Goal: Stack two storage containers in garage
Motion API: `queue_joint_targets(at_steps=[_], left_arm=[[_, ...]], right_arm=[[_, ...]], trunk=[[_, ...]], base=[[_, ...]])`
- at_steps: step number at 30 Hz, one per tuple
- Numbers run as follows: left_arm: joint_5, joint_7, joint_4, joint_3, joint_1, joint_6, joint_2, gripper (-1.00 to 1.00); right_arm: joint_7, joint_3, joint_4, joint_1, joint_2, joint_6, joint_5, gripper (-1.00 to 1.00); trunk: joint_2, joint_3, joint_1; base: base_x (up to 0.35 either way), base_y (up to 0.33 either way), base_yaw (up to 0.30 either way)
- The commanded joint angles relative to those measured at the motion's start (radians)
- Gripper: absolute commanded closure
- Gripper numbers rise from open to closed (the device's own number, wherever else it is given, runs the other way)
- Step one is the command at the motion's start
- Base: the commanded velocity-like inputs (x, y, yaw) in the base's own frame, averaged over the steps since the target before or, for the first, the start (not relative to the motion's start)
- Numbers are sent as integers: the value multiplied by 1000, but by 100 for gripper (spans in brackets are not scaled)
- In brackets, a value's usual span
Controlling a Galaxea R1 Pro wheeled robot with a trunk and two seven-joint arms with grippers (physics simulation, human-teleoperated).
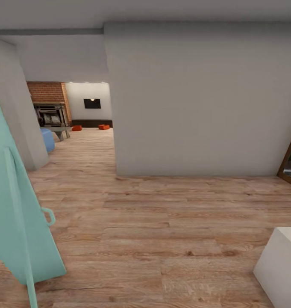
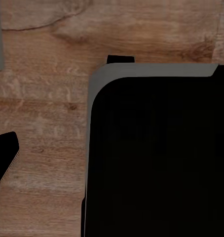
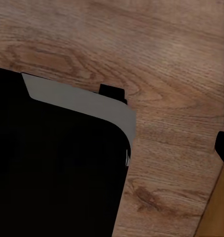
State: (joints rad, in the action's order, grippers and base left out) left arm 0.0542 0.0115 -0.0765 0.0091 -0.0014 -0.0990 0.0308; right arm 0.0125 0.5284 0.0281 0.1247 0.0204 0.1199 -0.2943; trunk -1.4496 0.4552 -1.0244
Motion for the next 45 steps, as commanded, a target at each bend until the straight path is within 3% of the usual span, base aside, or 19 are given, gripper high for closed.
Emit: queue_joint_targets(at_steps=[1, 28, 45], left_arm=[[6, 1, 0, 0, 0, -2, 0, -100], [6, 1, 0, 0, 0, -2, 0, -100], [6, 1, 0, 0, 0, -2, 0, -100]], right_arm=[[1, 8, 3, 1, 0, 6, -9, -100], [1, 8, 3, 1, 0, 6, -11, -100], [1, 8, 4, 1, 0, 6, -11, -100]], trunk=[[0, 1, -1], [0, 1, -1], [0, 1, -1]], base=[[322, 0, 0], [322, 0, 3], [322, 0, 240]])
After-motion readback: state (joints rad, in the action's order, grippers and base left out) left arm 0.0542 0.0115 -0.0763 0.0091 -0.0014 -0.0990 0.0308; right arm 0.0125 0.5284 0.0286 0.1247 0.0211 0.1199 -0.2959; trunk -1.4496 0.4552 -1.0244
